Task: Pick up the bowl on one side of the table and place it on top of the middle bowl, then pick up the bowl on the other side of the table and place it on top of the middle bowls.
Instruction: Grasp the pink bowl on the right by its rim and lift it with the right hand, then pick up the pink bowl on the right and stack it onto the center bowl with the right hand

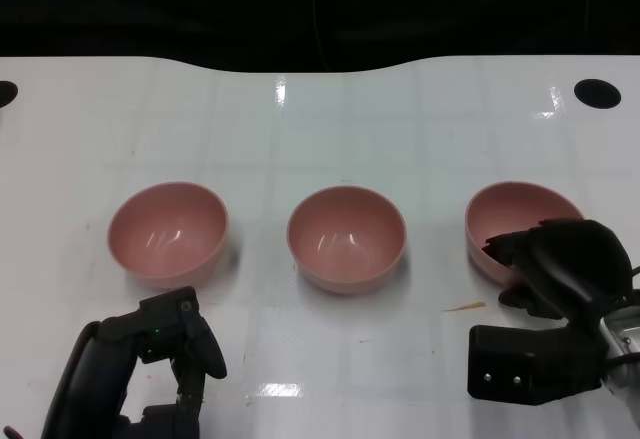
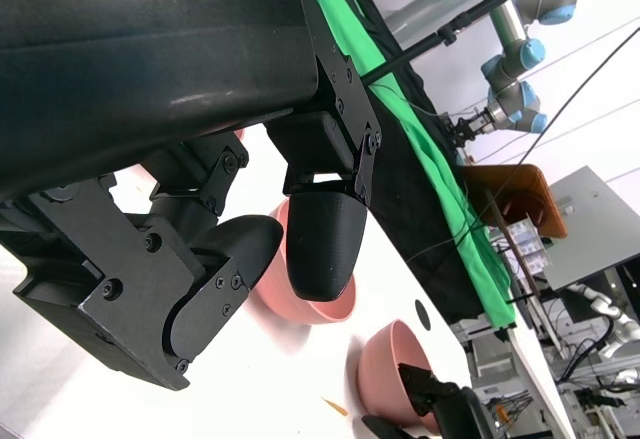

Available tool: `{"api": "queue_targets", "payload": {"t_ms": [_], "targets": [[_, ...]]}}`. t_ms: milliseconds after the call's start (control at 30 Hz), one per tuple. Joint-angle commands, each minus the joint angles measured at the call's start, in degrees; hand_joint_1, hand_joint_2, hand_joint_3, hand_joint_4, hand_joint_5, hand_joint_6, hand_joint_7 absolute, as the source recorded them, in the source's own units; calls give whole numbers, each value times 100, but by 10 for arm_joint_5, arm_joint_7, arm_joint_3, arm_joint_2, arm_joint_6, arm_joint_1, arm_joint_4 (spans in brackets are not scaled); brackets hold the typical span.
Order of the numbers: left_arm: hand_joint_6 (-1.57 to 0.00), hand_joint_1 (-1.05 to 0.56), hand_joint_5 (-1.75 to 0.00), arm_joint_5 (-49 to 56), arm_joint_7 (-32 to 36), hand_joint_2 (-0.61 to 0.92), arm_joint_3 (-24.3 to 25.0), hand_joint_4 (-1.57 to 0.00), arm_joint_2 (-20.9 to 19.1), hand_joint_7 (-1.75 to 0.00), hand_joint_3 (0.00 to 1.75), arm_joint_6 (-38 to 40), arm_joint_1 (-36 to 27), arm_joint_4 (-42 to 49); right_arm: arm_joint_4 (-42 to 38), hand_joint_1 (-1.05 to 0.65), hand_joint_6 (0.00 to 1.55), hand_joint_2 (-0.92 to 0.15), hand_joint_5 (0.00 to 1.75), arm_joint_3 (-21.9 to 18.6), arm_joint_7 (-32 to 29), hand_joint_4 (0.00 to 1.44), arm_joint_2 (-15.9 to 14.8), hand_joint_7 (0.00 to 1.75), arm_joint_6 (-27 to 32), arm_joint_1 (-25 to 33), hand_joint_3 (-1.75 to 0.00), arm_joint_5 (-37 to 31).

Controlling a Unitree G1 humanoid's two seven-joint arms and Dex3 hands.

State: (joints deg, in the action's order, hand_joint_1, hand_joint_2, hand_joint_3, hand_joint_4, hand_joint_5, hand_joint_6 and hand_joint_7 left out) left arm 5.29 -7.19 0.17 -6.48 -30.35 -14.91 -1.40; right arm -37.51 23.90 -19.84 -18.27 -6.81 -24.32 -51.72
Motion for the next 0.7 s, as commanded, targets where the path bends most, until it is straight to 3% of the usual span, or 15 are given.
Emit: {"api": "queue_targets", "payload": {"t_ms": [33,67,133,167,200,267,367,400,467,600,700], "targets": [[-87,-6,-167,-4,5,28,3,-92,-4,-148,155,-3,0,-1,-14,-24,119,-88,174,2,-37,93,-14,19,-22,-21,-11,8],[-87,-6,-167,-6,4,29,3,-92,-5,-148,155,-2,0,-1,-16,-24,119,-88,174,3,-42,91,-15,32,-25,-24,-10,7],[-87,-6,-167,-5,4,29,3,-92,-5,-148,154,-4,1,1,-17,-20,90,-85,175,5,-54,94,-20,122,-30,-33,-12,3],[-87,-6,-167,-4,4,29,3,-92,-6,-148,154,-5,1,2,-15,-18,82,-84,175,5,-55,95,-22,145,-32,-35,-13,5],[-87,-6,-167,-4,4,29,3,-92,-6,-148,154,-4,1,1,-8,-17,77,-77,175,3,-53,95,-24,162,-34,-36,-31,9],[-87,-6,-167,-5,4,29,3,-92,-6,-149,155,-2,1,0,8,-20,72,-68,175,0,-43,92,-27,167,-32,-35,-58,15],[-87,-6,-167,-6,4,29,2,-91,-5,-149,154,2,0,-4,53,-23,77,-62,175,-5,-19,92,-35,147,-29,-29,-72,26],[-87,-6,-167,-6,4,29,2,-91,-5,-148,153,4,-1,-5,71,-24,77,-61,175,-7,-16,93,-36,147,-28,-28,-74,28],[-87,-6,-168,-4,4,29,2,-91,-5,-148,152,8,-1,-8,99,-24,71,-59,175,-11,-11,92,-37,166,-25,-25,-77,30],[-87,-6,-168,-3,5,30,1,-90,-4,-147,150,11,-2,-11,164,-22,71,-53,175,-19,23,93,-36,174,-26,-20,-87,43],[-87,-6,-169,-7,3,30,0,-90,-4,-148,151,9,-2,-10,200,-23,74,-39,175,-22,38,98,-29,175,-41,-20,-121,61]]}}
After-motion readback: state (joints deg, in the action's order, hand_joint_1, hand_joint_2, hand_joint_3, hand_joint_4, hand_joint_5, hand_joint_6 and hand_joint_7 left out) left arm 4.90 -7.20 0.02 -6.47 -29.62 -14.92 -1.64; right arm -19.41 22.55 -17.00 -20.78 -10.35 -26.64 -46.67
